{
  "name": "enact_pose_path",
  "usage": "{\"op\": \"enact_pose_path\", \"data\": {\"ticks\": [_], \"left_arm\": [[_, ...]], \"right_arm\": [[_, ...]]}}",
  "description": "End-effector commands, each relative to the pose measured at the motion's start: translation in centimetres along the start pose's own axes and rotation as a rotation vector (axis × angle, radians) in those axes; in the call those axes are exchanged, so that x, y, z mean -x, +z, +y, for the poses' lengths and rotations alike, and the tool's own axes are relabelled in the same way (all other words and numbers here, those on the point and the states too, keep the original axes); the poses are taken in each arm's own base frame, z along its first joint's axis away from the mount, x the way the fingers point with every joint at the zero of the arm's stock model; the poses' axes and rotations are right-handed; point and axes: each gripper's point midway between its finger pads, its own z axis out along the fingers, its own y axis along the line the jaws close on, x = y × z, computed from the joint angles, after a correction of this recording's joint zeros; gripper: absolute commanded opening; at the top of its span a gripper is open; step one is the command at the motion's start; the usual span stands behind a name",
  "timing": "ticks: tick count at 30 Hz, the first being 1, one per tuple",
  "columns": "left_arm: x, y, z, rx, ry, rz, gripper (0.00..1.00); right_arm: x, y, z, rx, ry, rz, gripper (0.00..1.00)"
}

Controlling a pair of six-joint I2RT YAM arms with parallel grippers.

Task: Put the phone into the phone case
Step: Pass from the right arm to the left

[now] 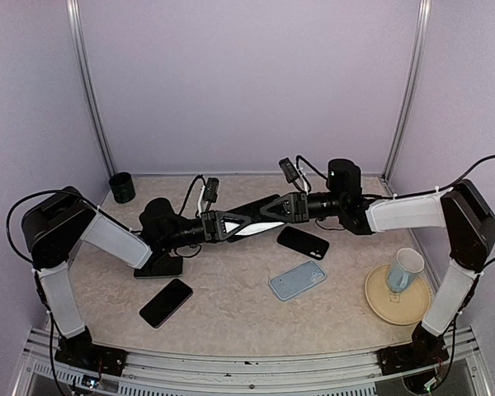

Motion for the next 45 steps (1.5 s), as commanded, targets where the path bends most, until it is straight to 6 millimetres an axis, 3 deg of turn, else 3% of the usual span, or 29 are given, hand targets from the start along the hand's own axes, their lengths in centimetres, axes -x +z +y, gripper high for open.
{"op": "enact_pose_path", "data": {"ticks": [1, 7, 11, 19, 23, 29, 35, 39, 45], "left_arm": [[0.4, 0.1, -1.1, -0.036, 0.016, -0.017, 0.0], [0.6, -0.1, -0.1, 0.023, 0.011, -0.023, 0.0], [1.1, -0.5, 0.6, 0.063, 0.008, -0.04, 0.0], [1.9, -1.6, 2.2, 0.175, 0.015, -0.057, 0.0], [2.1, -2.0, 3.1, 0.25, 0.017, -0.059, 0.0], [1.9, -3.0, 4.3, 0.357, 0.0, -0.062, 0.0], [2.3, -4.2, 4.0, 0.409, 0.019, -0.09, 0.0], [2.3, -4.5, 3.6, 0.429, 0.029, -0.086, 0.0], [2.1, -4.5, 3.4, 0.448, 0.032, -0.075, 0.0]], "right_arm": [[1.4, -0.2, -1.3, -0.075, -0.04, -0.032, 0.28], [2.2, -1.3, -2.4, -0.179, -0.069, -0.026, 0.56], [3.2, -2.9, -3.9, -0.251, -0.045, -0.022, 0.62], [5.2, -6.7, -8.3, -0.424, 0.009, -0.055, 0.63], [6.2, -8.2, -12.1, -0.615, -0.018, -0.034, 0.63], [5.9, -10.0, -18.2, -0.831, -0.005, 0.026, 0.59], [6.5, -11.6, -22.9, -0.977, -0.009, 0.032, 0.54], [5.9, -12.7, -26.5, -1.029, 0.035, 0.066, 0.48], [5.5, -13.4, -29.6, -1.068, 0.062, 0.075, 0.44]]}}
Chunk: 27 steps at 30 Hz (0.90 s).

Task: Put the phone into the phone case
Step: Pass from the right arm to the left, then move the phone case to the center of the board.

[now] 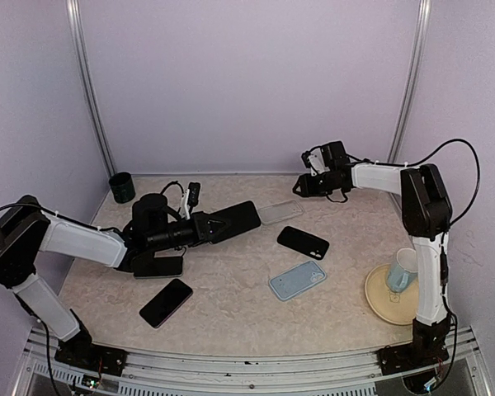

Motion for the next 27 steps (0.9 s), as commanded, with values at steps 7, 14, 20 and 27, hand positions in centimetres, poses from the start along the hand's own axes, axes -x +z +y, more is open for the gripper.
{"op": "enact_pose_path", "data": {"ticks": [7, 14, 20, 27], "left_arm": [[0.6, -0.4, -1.6, -0.021, 0.04, -0.022, 0.0], [0.5, -0.5, -1.0, 0.009, 0.026, -0.024, 0.0], [0.4, -0.7, -0.4, 0.038, 0.016, -0.032, 0.0], [0.0, -1.0, 0.2, 0.051, 0.002, -0.038, 0.0]], "right_arm": [[-1.5, 2.8, -3.0, -0.072, 0.004, 0.067, 0.35], [-3.1, 3.8, -3.3, -0.063, 0.014, 0.101, 0.35], [-4.3, 4.3, -3.4, -0.056, 0.018, 0.119, 0.35], [-5.7, 5.0, -3.2, -0.037, 0.022, 0.145, 0.33]]}}
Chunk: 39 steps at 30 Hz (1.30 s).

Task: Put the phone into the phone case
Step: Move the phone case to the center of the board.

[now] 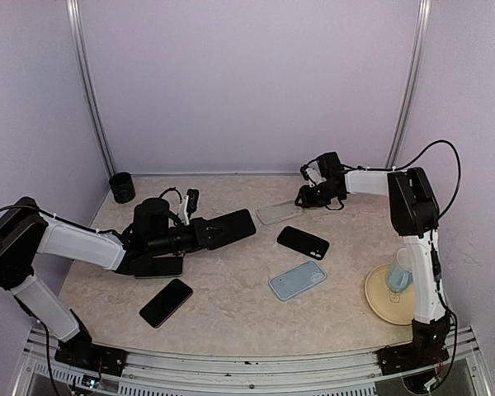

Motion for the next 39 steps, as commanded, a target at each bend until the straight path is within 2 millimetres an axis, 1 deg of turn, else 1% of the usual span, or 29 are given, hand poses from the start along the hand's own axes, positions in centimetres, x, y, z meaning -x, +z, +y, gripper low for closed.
{"op": "enact_pose_path", "data": {"ticks": [1, 4, 7, 13, 16, 18, 19, 22, 30, 34, 39], "left_arm": [[1.3, -0.8, -1.4, -0.04, 0.015, -0.065, 0.0], [1.3, -0.9, -1.2, -0.035, 0.013, -0.072, 0.0], [1.3, -0.9, -1.0, -0.026, 0.011, -0.075, 0.0], [1.4, -1.0, 0.1, 0.018, -0.014, -0.086, 0.0], [1.6, -1.1, 1.0, 0.056, -0.036, -0.096, 0.0], [1.7, -1.3, 1.7, 0.078, -0.049, -0.105, 0.0], [1.7, -1.3, 1.8, 0.081, -0.055, -0.107, 0.0], [1.7, -1.6, 2.5, 0.102, -0.066, -0.116, 0.0], [1.9, -2.5, 4.0, 0.148, -0.099, -0.143, 0.0], [1.8, -2.8, 4.7, 0.177, -0.115, -0.15, 0.0], [1.7, -3.1, 5.3, 0.201, -0.131, -0.16, 0.0]], "right_arm": [[-2.1, 1.4, -0.2, 0.014, 0.006, 0.046, 0.33], [-2.5, 1.6, 0.0, 0.02, 0.004, 0.053, 0.3], [-2.7, 1.9, 0.6, 0.027, -0.01, 0.058, 0.23], [-3.3, 2.0, 2.3, 0.033, -0.042, 0.074, 0.19], [-3.7, 1.9, 3.6, 0.044, -0.06, 0.075, 0.18], [-4.1, 2.0, 4.9, 0.058, -0.071, 0.081, 0.16], [-4.1, 1.9, 5.2, 0.062, -0.073, 0.081, 0.15], [-4.6, 1.9, 7.3, 0.085, -0.091, 0.089, 0.12], [-5.9, 1.7, 11.9, 0.14, -0.13, 0.105, 0.11], [-6.7, 1.2, 13.5, 0.157, -0.12, 0.119, 0.11], [-8.3, 0.7, 15.3, 0.169, -0.117, 0.15, 0.11]]}}
